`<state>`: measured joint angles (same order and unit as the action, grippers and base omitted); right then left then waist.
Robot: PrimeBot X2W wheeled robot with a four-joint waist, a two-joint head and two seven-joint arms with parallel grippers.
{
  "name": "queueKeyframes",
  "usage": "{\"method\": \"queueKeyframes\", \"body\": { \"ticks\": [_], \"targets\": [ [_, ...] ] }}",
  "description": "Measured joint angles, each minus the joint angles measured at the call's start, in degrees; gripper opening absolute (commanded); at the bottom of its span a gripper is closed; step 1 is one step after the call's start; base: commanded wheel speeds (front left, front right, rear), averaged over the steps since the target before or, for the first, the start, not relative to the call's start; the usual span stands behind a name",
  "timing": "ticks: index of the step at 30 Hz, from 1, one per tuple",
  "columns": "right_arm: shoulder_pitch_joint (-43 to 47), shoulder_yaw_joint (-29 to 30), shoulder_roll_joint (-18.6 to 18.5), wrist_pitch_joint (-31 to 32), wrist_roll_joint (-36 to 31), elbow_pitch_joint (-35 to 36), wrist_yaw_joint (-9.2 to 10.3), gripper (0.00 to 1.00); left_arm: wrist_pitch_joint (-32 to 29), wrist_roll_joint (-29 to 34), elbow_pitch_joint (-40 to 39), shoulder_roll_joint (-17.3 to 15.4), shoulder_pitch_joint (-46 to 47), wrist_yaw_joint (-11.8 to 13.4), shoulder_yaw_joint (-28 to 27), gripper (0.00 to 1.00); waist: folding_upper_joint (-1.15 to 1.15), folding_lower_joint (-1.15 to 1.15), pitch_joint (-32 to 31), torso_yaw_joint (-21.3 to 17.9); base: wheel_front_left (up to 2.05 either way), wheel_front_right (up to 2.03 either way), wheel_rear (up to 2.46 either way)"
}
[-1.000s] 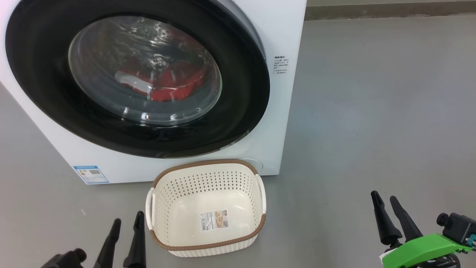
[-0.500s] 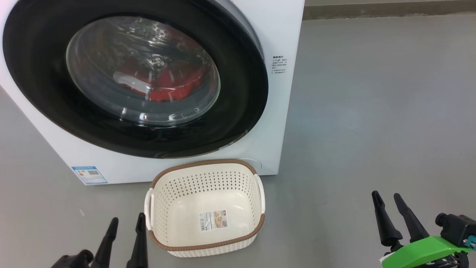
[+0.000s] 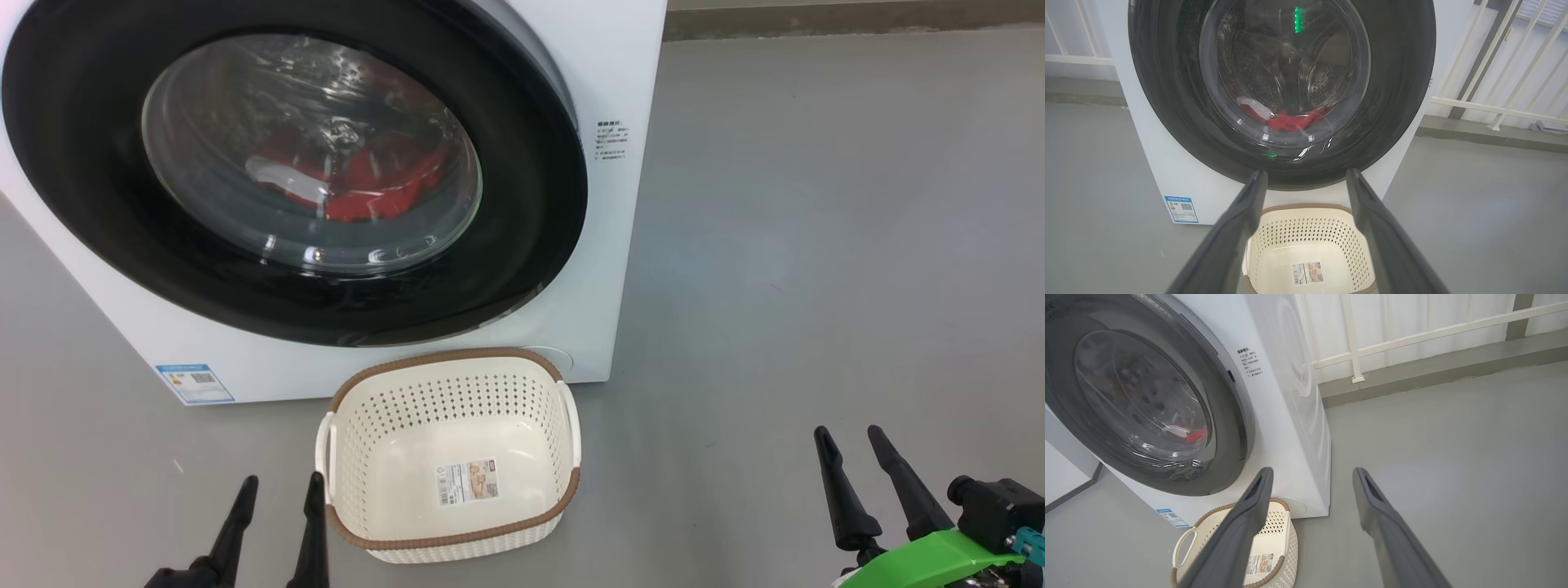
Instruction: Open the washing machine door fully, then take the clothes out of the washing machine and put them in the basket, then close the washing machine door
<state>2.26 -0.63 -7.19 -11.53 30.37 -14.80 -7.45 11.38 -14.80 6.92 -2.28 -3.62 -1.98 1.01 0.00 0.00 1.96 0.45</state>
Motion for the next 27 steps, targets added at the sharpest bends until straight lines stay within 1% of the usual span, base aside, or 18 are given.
{"method": "queueKeyframes", "body": {
  "ticks": [3, 17, 27],
  "targets": [
    [0.0, 0.0, 0.0, -0.6, -2.5, 0.1, 0.0, 1.0, 0.8, 1.9, -0.1, 0.0, 0.0, 0.0, 0.0, 1.0, 0.0, 0.0, 0.0, -0.1, 0.0, 0.0, 0.0],
    [0.9, 1.7, 0.6, -2.8, -9.2, 1.1, 0.0, 1.0, 2.9, 8.5, -0.4, 0.0, -0.4, -0.1, -0.7, 1.0, 0.0, 0.0, 0.3, -0.3, 0.0, 0.0, 0.0],
    [1.4, 1.9, 1.2, -2.8, -9.5, 1.3, 0.0, 1.0, 2.9, 8.0, -0.2, 0.0, -1.1, -0.1, -0.7, 1.0, 0.0, 0.0, 0.2, -0.4, 0.0, 0.0, 0.0]
  ]
}}
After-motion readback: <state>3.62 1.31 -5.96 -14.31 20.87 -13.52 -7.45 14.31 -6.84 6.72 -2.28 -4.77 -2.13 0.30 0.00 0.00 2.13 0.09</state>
